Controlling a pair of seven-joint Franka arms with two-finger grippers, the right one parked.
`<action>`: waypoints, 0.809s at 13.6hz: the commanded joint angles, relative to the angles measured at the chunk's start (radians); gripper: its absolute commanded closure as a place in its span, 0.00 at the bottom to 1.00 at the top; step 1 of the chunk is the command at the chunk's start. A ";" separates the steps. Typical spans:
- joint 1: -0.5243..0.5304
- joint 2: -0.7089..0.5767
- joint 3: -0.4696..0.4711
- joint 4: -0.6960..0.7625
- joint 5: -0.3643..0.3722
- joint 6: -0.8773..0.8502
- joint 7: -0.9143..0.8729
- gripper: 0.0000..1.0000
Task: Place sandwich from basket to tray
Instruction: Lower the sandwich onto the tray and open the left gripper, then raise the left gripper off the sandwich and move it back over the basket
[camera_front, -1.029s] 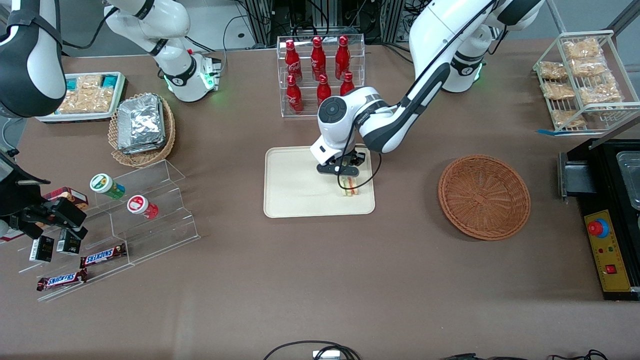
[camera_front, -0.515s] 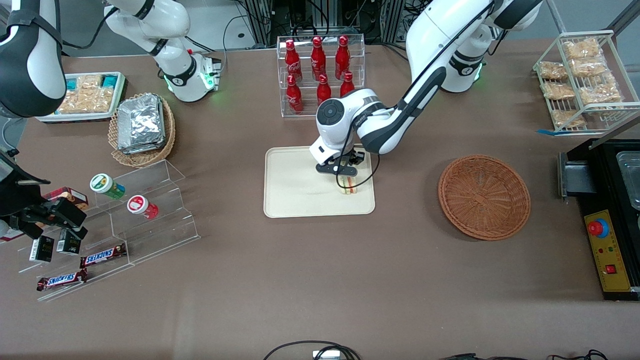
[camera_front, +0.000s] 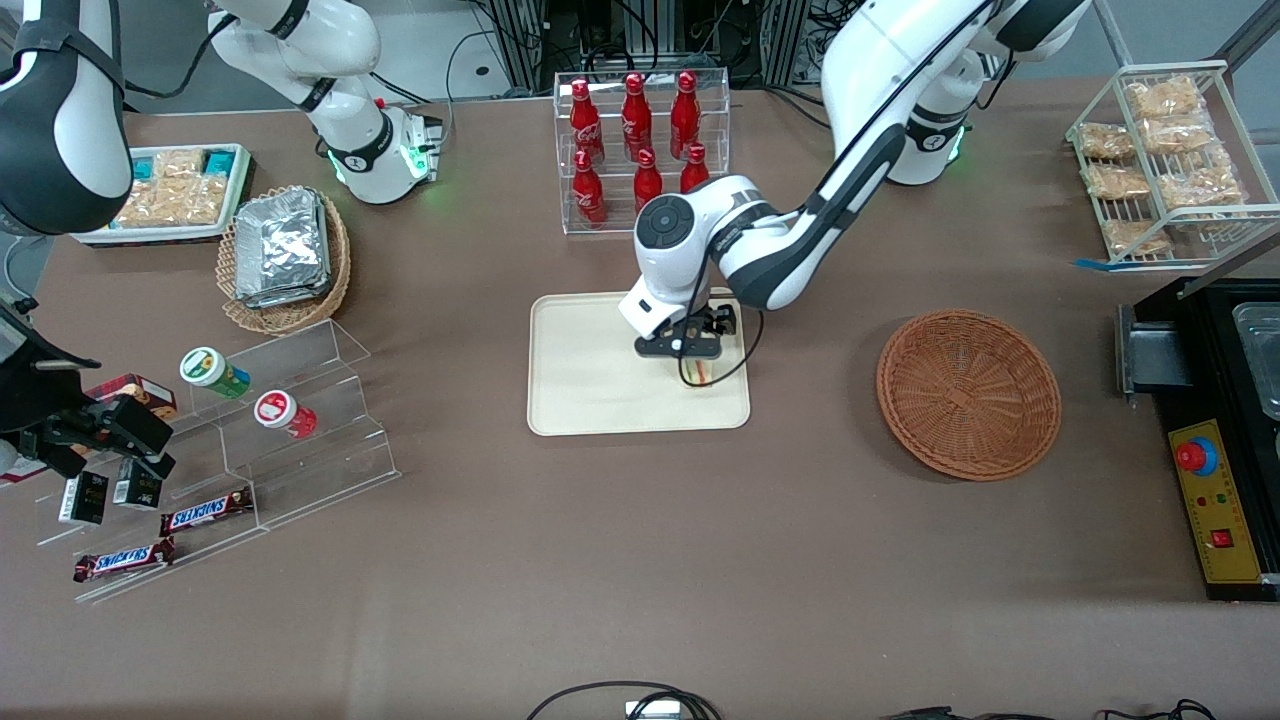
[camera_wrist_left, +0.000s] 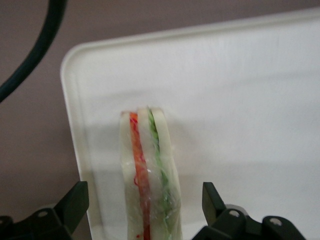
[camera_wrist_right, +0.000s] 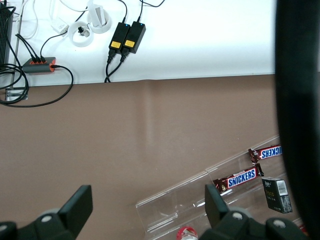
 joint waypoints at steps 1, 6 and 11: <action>0.038 -0.062 0.000 0.032 0.002 -0.050 -0.070 0.00; 0.164 -0.076 0.002 0.211 -0.041 -0.279 -0.076 0.00; 0.319 -0.146 0.000 0.237 -0.042 -0.354 -0.051 0.00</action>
